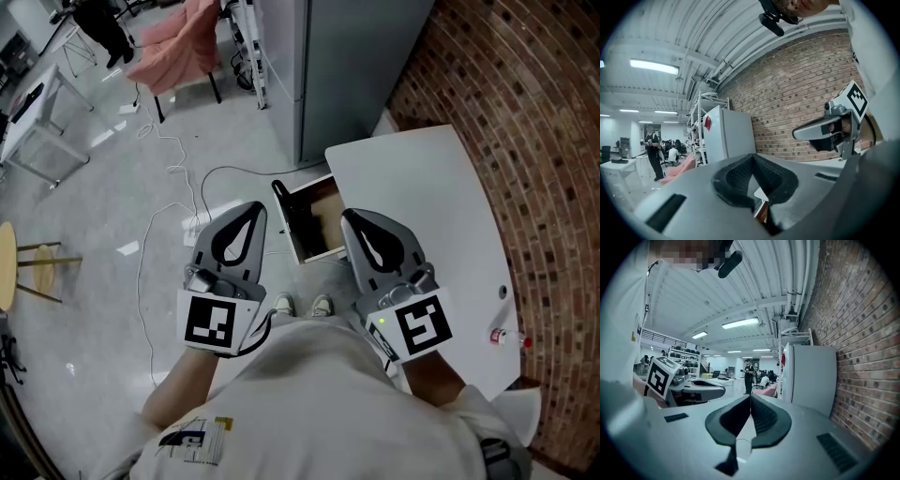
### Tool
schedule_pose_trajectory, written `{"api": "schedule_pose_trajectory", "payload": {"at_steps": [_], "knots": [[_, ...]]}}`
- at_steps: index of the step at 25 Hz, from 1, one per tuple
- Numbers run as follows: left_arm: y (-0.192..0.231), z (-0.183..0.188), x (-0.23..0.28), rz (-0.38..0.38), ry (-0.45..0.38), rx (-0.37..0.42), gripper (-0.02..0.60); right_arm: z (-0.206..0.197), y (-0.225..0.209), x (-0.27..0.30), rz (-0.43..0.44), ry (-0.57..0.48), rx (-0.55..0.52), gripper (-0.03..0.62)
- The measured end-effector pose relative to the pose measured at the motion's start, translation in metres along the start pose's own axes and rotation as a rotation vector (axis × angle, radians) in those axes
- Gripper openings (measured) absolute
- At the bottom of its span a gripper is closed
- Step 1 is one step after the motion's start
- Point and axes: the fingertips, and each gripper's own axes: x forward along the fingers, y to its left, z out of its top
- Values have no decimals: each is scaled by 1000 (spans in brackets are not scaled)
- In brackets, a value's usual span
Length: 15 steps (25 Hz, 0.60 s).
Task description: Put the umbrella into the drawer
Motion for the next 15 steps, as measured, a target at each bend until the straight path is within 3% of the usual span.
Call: {"api": "schedule_pose_trajectory", "payload": {"at_steps": [8,15], "knots": [[4,5,-4,25,-3,2,8,0,-4,1,25,-15,70,8],[2,12,-8,22,-10,6,8,7,-1,1,28,-23,65,8]]}}
